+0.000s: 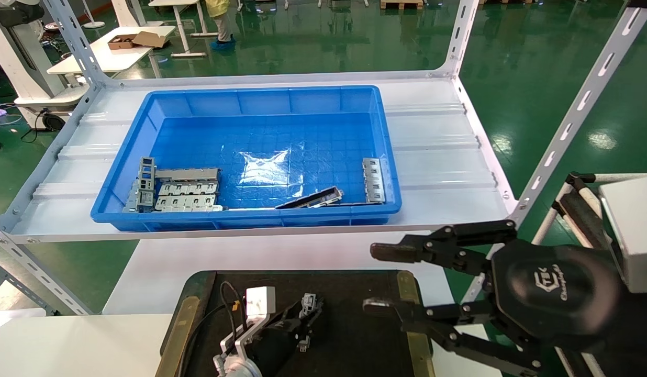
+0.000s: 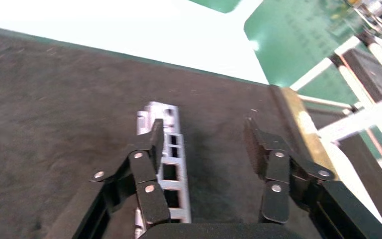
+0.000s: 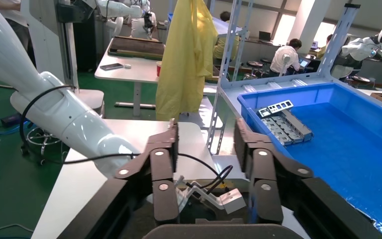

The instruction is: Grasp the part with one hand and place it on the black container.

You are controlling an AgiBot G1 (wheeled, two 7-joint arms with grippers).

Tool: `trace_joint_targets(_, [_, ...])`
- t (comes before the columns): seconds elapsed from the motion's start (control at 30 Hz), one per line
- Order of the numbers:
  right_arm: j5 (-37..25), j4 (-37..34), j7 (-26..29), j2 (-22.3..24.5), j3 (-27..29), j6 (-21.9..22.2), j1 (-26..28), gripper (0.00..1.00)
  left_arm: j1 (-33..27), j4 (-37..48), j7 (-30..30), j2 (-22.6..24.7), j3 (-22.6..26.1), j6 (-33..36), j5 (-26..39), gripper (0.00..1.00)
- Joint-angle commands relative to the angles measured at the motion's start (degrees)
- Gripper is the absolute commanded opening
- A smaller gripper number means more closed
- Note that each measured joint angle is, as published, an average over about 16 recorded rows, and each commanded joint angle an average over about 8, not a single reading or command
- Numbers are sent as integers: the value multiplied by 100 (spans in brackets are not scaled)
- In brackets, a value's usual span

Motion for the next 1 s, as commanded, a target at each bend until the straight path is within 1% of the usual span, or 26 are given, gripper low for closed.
trace_joint_targets(0.03, [0, 0, 0, 0, 0, 0, 0, 100, 0, -198, 34, -132, 54, 110, 26, 100])
trace_joint_targets(0.27, [1, 0, -1, 1, -2, 1, 0, 100, -12, -1087, 210, -870, 130, 1027, 103, 100])
trace_joint_targets(0.5, [2, 0, -2, 1, -3, 1, 1, 100, -35, -1676, 576, -1509, -70, 2131, -94, 100])
trace_joint_targets(0.63, [3, 0, -2, 2, -4, 2, 1, 100, -31, -1806, 982, -1805, -311, 2872, -379, 100])
trace_joint_targets(0.8, [3, 0, -2, 2, -5, 2, 1, 100, -3, -1789, 1624, -2124, -666, 3812, -831, 100])
trace_joint_targets(1.0, [4, 0, -3, 2, -6, 2, 1, 100, -1, -1711, 2232, -2438, -985, 4640, -1233, 100])
